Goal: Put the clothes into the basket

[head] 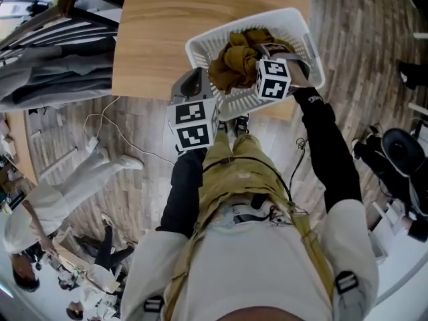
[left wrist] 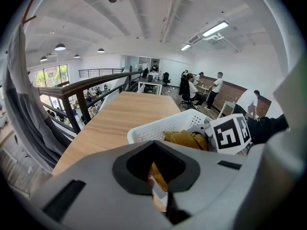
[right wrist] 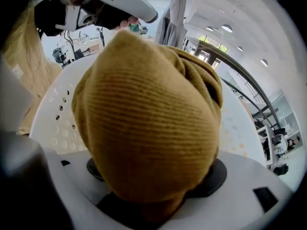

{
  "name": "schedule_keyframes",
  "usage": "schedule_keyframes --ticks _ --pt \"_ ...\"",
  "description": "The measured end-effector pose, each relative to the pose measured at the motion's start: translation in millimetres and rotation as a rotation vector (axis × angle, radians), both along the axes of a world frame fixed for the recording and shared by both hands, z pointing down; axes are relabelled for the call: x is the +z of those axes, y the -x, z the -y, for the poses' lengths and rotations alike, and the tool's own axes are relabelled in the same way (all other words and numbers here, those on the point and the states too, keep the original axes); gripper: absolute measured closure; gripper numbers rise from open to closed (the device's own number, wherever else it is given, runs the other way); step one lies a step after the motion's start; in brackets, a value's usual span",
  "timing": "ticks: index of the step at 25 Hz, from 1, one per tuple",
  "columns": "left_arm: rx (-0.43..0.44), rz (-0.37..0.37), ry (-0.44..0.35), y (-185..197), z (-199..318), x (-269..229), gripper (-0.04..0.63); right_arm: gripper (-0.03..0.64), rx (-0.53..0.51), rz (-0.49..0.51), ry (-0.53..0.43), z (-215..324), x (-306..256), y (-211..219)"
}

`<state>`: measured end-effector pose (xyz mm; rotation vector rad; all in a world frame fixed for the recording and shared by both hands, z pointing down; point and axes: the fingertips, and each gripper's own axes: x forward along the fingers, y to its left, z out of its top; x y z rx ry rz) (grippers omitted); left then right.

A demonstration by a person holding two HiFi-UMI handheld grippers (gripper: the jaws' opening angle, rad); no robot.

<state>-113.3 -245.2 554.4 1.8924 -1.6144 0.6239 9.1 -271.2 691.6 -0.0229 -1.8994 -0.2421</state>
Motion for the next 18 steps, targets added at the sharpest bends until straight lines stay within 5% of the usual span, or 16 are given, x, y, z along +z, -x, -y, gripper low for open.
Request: schedule_keyframes --ticks 18 --pt "-0.025 0.013 0.017 13 1 7 0.595 0.236 -0.091 -0.113 0.067 -15 58 -1"
